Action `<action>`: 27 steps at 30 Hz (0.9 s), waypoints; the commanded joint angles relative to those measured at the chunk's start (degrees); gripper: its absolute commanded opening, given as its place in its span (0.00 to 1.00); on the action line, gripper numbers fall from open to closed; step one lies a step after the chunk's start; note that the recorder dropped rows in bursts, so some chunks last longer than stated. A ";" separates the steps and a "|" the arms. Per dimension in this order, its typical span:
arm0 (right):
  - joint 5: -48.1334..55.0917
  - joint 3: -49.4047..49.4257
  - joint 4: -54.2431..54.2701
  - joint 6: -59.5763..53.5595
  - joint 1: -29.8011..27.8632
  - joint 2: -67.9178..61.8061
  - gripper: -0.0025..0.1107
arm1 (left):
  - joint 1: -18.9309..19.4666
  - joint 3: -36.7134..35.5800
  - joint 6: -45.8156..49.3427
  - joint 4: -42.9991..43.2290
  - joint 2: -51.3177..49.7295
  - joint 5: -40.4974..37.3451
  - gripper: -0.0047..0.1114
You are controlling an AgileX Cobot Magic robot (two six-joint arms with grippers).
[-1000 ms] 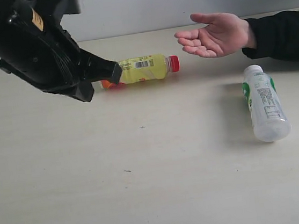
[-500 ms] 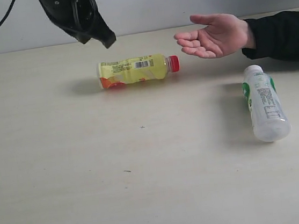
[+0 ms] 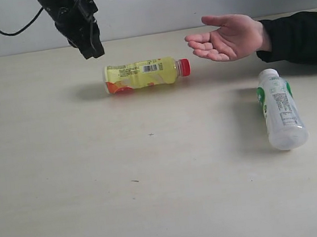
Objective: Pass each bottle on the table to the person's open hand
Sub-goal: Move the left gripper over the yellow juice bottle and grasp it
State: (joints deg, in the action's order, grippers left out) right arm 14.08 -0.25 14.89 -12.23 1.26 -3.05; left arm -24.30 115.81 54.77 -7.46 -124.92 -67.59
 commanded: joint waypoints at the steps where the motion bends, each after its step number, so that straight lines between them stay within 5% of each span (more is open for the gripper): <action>1: -0.42 0.25 0.11 0.03 0.10 -0.11 0.02 | -1.16 0.54 3.82 -1.71 0.21 3.59 0.46; 5: -0.42 0.25 0.11 0.03 0.10 -0.11 0.02 | -1.82 0.54 7.03 -3.92 -0.45 4.86 0.50; 10: -0.42 0.25 0.11 0.03 0.10 -0.11 0.02 | -2.66 0.54 7.05 -4.06 -3.37 6.54 0.71; 27: -0.42 0.25 0.11 0.03 0.10 -0.11 0.02 | -2.96 0.54 6.46 0.69 -10.62 17.13 0.72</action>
State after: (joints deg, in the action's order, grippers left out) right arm 14.08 -0.25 14.89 -12.23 1.26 -3.05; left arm -27.19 116.06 61.49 -8.09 -134.76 -52.82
